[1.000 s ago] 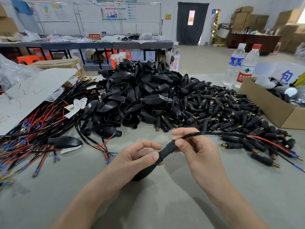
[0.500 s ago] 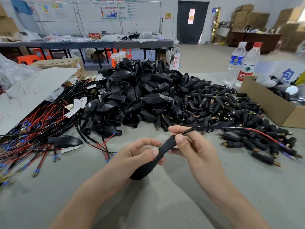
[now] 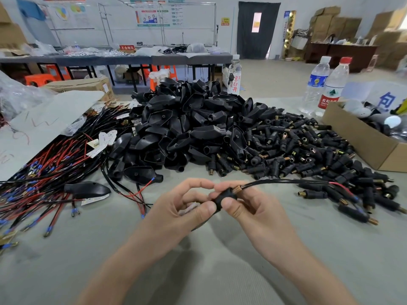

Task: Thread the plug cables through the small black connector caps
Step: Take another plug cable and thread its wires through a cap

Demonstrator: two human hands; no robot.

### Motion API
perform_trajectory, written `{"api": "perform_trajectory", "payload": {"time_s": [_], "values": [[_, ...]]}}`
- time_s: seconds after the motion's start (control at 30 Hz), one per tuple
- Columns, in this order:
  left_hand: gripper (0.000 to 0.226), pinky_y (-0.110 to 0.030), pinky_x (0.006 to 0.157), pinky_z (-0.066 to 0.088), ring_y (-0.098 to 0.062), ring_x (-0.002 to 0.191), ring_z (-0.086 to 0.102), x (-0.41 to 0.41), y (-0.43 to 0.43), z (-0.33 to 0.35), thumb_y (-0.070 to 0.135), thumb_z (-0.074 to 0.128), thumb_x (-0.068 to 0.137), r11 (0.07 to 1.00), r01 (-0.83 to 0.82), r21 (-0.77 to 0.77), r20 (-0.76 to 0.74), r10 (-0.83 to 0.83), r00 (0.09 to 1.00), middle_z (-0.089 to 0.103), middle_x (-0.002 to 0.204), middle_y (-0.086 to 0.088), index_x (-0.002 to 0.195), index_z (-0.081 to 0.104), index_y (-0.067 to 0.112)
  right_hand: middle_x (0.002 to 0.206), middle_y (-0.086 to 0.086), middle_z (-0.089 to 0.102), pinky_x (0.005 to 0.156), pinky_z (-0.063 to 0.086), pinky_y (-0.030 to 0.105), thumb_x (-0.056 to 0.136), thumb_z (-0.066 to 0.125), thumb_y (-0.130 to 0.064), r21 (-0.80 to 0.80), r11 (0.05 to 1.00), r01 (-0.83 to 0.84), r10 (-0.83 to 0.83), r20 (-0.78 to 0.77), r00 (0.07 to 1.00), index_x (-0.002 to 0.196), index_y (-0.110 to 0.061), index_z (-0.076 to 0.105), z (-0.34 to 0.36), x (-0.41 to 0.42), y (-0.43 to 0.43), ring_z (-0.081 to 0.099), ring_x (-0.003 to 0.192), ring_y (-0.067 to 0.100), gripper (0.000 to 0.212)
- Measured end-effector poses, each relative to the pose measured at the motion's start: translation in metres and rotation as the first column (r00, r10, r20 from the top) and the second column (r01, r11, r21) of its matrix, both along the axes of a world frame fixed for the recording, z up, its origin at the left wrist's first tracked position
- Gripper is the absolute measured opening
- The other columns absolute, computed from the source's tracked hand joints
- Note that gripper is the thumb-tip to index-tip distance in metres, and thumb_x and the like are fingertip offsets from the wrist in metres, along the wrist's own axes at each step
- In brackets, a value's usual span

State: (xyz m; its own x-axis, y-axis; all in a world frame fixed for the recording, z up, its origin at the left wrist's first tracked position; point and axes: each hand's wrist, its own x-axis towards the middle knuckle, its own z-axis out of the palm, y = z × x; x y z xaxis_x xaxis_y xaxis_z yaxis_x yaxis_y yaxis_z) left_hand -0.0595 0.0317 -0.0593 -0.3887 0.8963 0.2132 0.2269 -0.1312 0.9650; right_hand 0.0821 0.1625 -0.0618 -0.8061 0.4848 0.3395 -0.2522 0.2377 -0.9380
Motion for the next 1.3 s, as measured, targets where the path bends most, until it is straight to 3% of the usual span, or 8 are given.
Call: {"api": "perform_trajectory", "payload": {"time_s": [0.13, 0.27, 0.37, 0.5, 0.67, 0.93, 1.13, 1.3], "values": [[0.033, -0.012, 0.077, 0.047, -0.001, 0.078, 0.059, 0.001, 0.0, -0.001, 0.034, 0.069, 0.088, 0.999, -0.051, 0.006, -0.098, 0.051, 0.994, 0.075, 0.098, 0.006, 0.118, 0.062, 0.044, 0.123, -0.015, 0.066, 0.09, 0.049, 0.014, 0.092, 0.061, -0.033, 0.042, 0.999, 0.027, -0.029, 0.052, 0.998, 0.108, -0.037, 0.072, -0.003, 0.0, 0.003, 0.06, 0.119, 0.002, 0.02], [0.032, -0.007, 0.071, 0.043, 0.001, 0.085, 0.062, 0.004, 0.001, -0.002, 0.036, 0.07, 0.089, 0.985, -0.172, 0.017, -0.224, 0.172, 0.959, 0.074, 0.102, 0.013, 0.116, 0.059, 0.048, 0.123, -0.005, 0.069, 0.102, 0.049, 0.037, 0.095, 0.044, -0.062, -0.119, 0.992, 0.038, -0.026, 0.101, 0.995, 0.12, -0.039, 0.07, -0.008, 0.001, 0.003, 0.065, 0.115, 0.013, 0.042], [0.029, -0.003, 0.061, 0.039, 0.007, 0.073, 0.059, 0.005, 0.001, -0.004, 0.031, 0.072, 0.091, 0.968, -0.249, 0.04, -0.286, 0.25, 0.925, 0.073, 0.102, 0.018, 0.114, 0.061, 0.045, 0.115, -0.008, 0.073, 0.091, 0.056, 0.033, 0.094, 0.056, -0.055, -0.196, 0.973, 0.12, -0.118, 0.023, 0.993, 0.113, -0.035, 0.074, -0.007, -0.002, 0.002, 0.067, 0.109, 0.01, 0.032], [0.028, -0.004, 0.081, 0.04, 0.005, 0.099, 0.064, 0.005, 0.002, -0.007, 0.031, 0.073, 0.09, 0.95, -0.307, 0.061, -0.42, 0.304, 0.855, 0.069, 0.104, 0.03, 0.11, 0.061, 0.047, 0.083, -0.005, 0.073, 0.073, 0.055, 0.019, 0.078, 0.07, -0.037, -0.272, 0.926, 0.262, -0.277, -0.02, 0.961, 0.091, -0.032, 0.075, -0.005, -0.006, 0.006, 0.068, 0.082, 0.008, 0.015], [0.027, -0.008, 0.089, 0.038, 0.006, 0.107, 0.059, 0.003, 0.001, -0.01, 0.039, 0.071, 0.09, 0.932, -0.354, 0.081, -0.548, 0.338, 0.765, 0.064, 0.108, 0.035, 0.108, 0.057, 0.054, 0.077, -0.001, 0.073, 0.067, 0.054, 0.017, 0.075, 0.073, -0.031, -0.262, 0.909, 0.324, -0.336, 0.0, 0.942, 0.084, -0.02, 0.071, -0.007, -0.007, 0.008, 0.067, 0.074, 0.009, 0.014], [0.025, -0.023, 0.095, 0.042, 0.001, 0.112, 0.055, 0.002, 0.001, -0.014, 0.048, 0.065, 0.09, 0.926, -0.367, 0.086, -0.585, 0.345, 0.734, 0.062, 0.111, 0.034, 0.11, 0.055, 0.059, 0.082, 0.003, 0.078, 0.066, 0.054, 0.019, 0.076, 0.07, -0.035, -0.233, 0.916, 0.325, -0.333, 0.006, 0.943, 0.087, -0.016, 0.066, -0.009, -0.009, 0.004, 0.073, 0.078, 0.013, 0.023], [0.033, -0.007, 0.095, 0.03, 0.012, 0.111, 0.049, 0.003, 0.004, -0.013, 0.047, 0.062, 0.087, 0.928, -0.363, 0.089, -0.646, 0.331, 0.688, 0.056, 0.117, 0.037, 0.116, 0.051, 0.059, 0.074, 0.005, 0.074, 0.069, 0.052, 0.015, 0.08, 0.075, -0.022, -0.259, 0.923, 0.283, -0.29, 0.01, 0.957, 0.09, -0.011, 0.065, -0.011, -0.012, 0.001, 0.069, 0.069, 0.008, 0.018], [0.031, -0.004, 0.092, 0.027, 0.023, 0.105, 0.043, 0.004, 0.005, -0.015, 0.043, 0.064, 0.085, 0.931, -0.353, 0.091, -0.659, 0.322, 0.68, 0.059, 0.111, 0.035, 0.117, 0.065, 0.041, 0.077, 0.008, 0.076, 0.072, 0.056, 0.021, 0.074, 0.076, -0.035, -0.21, 0.93, 0.301, -0.292, 0.076, 0.954, 0.09, -0.015, 0.066, -0.011, -0.011, -0.001, 0.07, 0.074, 0.015, 0.027]]}}
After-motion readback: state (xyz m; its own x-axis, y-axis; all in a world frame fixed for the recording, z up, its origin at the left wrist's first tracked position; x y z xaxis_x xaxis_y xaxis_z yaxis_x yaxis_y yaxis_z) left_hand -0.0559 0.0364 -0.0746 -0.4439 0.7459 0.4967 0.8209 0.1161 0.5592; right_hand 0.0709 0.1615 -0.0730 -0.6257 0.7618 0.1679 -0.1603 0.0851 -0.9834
